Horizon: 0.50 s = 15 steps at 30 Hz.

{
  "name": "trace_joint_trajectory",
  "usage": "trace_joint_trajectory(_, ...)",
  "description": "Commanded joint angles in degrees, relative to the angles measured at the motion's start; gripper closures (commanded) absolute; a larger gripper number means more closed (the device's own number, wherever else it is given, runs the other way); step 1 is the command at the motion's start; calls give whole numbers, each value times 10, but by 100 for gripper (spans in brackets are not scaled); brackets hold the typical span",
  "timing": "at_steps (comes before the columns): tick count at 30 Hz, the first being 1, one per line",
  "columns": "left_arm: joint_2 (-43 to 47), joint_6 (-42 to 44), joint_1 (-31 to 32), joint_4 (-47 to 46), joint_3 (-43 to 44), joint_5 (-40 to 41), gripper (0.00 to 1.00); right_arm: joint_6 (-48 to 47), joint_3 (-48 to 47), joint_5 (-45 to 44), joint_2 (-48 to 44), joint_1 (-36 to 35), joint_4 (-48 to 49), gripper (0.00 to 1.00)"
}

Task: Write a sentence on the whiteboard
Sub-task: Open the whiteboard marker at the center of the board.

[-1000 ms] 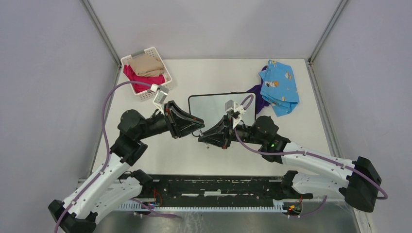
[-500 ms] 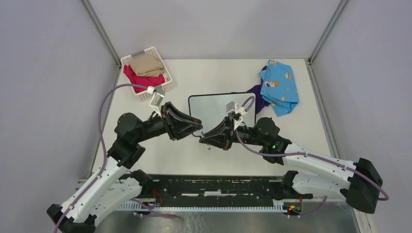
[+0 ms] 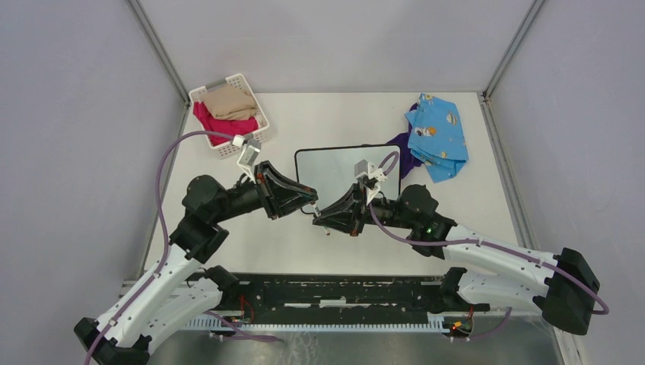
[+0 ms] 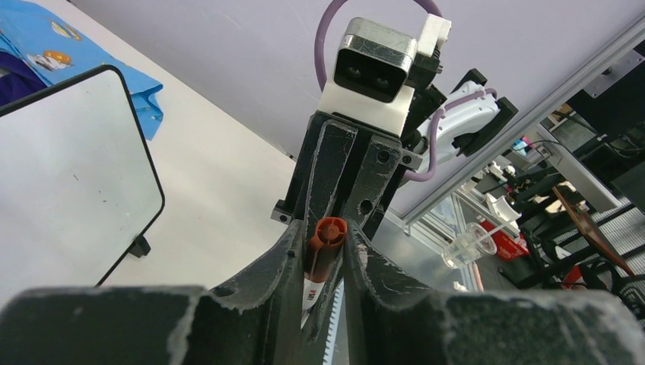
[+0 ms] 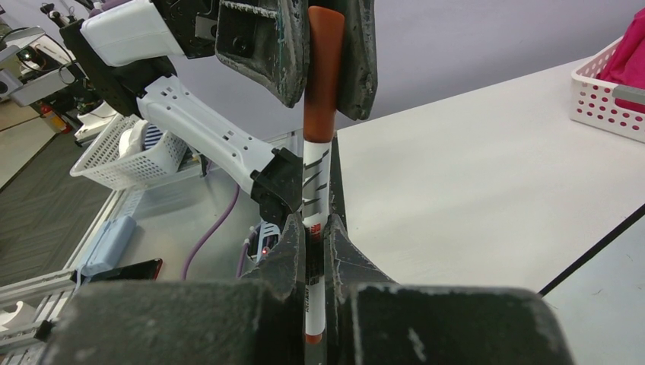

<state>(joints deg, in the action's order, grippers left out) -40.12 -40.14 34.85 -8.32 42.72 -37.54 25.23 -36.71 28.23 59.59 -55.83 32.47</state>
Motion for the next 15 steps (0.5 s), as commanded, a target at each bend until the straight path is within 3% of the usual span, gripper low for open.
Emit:
trace_joint_trajectory(1,4,14,3,-5,-3,-20,70,-2,0,-12,-13,0,29,99)
trace_joint_trajectory(5,3,16,4,0,-4,-24,58,-1,1,-14,-12,1,30,100)
trace_joint_trajectory(7,3,18,3,4,-4,-25,58,0,1,-15,-12,0,31,100)
trace_joint_trajectory(15,8,23,3,10,-6,-14,77,1,6,-17,-12,0,31,100)
